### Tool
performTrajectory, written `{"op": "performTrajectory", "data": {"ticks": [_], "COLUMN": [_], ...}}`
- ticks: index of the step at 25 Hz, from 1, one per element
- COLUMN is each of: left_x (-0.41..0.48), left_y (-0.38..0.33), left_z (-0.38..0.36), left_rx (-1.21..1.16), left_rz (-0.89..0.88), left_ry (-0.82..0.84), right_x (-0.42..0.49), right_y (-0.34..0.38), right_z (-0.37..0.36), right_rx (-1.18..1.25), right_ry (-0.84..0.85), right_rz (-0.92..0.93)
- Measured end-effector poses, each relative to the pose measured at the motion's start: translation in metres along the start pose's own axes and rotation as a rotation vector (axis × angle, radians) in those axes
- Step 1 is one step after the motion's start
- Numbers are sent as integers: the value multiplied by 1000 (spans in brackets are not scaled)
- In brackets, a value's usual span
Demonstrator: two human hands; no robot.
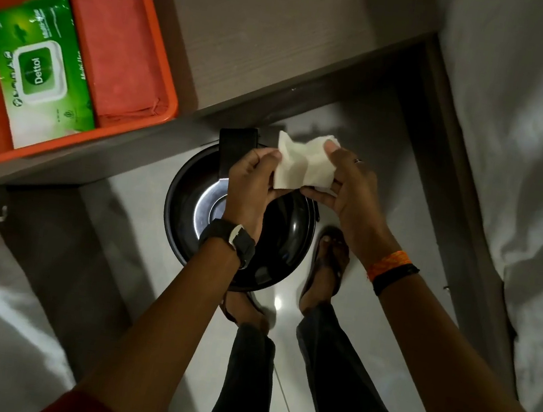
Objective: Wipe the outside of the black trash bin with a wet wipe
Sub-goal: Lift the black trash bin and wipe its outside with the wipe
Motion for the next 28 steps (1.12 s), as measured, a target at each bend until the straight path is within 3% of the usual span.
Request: {"op": "performTrajectory", "data": {"ticks": [2,4,6,7,9,11,14,20,24,28], "left_x": [8,20,39,51,69,81,92,71,37,-7], "left_y": [4,3,-3,3,34,56,65,80,64,34], "left_z": [2,8,1,-13,-34,-39,-52,-73,-63,-17], "left_rx": [90,300,905,1317,1972,2272,2347,2215,2188,2204], "left_rz": [7,-30,-127,-138,11,255,505,538,259,-5], "left_ry": [-35,-89,-4,161,600,922,1132,1342,1264,1184], "right_x": [4,5,3,3,3,5,7,-5,-28,-36], "right_y": [0,-2,-4,-6,-13,-23,-42,-72,-59,-51], "right_z": [7,24,49,63,86,105,117,104,92,69], "right_rx": [-80,18,8,-65,-231,-356,-384,-390,-388,-453], "right_ry": [-94,-202,-288,-336,-421,-475,-432,-501,-603,-536], "right_rz": [7,26,53,54,39,30,46,-36,74,133]}}
Point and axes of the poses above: each hand's wrist, its own x-axis towards the middle knuckle, its own z-axis out of the back of the hand, y = z × x, the point moved 7 cm from there along x, towards the middle knuckle, and after that the axes turned 15 degrees about y, right-handed, at the moved point
